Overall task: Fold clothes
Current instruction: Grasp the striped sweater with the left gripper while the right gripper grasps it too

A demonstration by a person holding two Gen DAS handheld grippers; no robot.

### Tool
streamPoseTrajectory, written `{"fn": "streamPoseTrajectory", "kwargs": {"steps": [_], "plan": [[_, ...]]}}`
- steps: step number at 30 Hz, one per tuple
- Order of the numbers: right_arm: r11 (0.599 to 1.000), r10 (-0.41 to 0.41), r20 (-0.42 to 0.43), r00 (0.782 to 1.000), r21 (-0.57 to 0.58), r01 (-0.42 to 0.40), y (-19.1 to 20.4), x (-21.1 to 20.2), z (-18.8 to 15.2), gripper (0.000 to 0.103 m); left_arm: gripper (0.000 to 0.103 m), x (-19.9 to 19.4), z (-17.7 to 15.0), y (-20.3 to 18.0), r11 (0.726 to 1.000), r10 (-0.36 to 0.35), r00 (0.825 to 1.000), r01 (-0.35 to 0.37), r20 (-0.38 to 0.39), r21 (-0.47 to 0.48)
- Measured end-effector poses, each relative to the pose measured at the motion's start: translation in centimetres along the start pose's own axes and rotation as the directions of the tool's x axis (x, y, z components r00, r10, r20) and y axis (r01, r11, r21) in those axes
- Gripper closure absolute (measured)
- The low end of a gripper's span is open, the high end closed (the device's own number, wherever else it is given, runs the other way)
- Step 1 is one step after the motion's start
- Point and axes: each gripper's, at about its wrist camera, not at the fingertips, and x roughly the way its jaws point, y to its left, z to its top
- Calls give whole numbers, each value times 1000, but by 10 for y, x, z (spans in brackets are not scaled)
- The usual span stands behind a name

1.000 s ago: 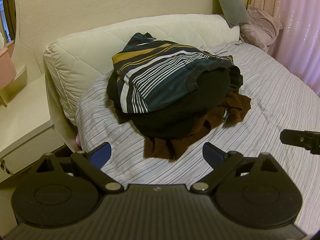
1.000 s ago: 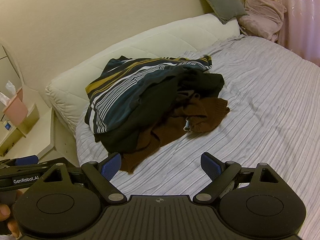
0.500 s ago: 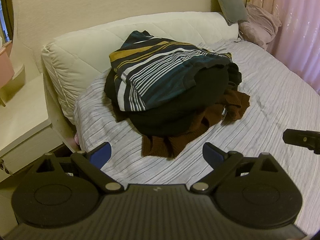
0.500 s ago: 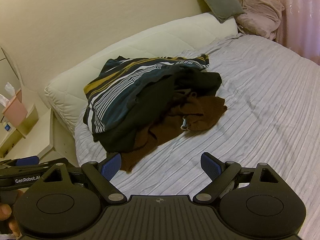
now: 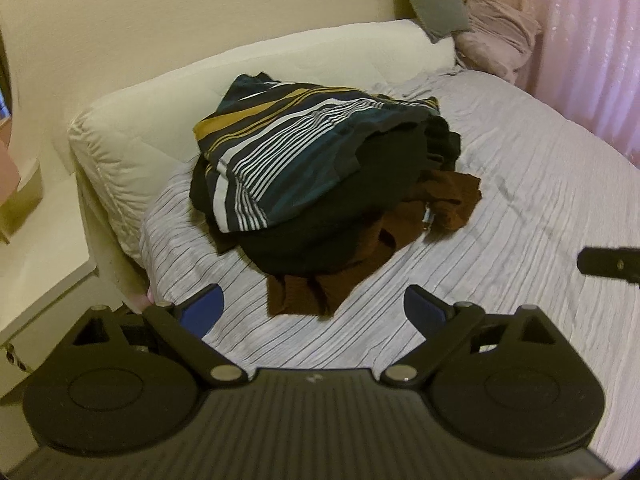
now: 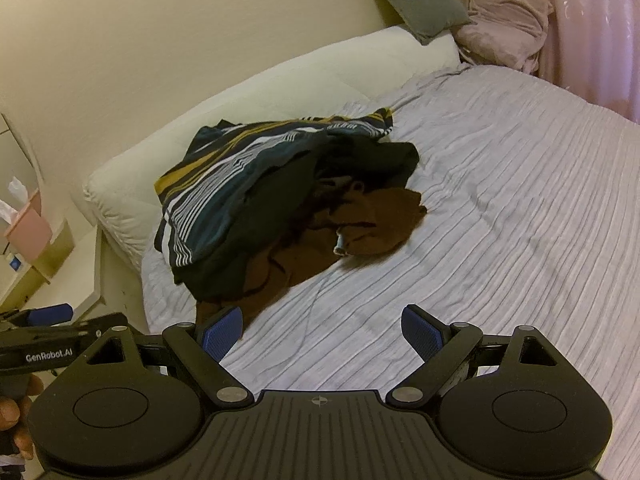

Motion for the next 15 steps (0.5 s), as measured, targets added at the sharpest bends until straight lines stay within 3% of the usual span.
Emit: {"fn": "streamPoseTrajectory", "kwargs": {"steps": [7,11,15], "plan": [[1000,-24,37,999,2,24,8,17,21,14,9,33,22,24,995,-67,998,65,22,71],[997,-70,18,997,-7,71,20,47,40,14,9,68,42,49,991,-96,995,93,24,92],[994,-92,12,996,-63,93,37,77,65,14,9,101,61,69,979,-108,993,99,40,180]]}}
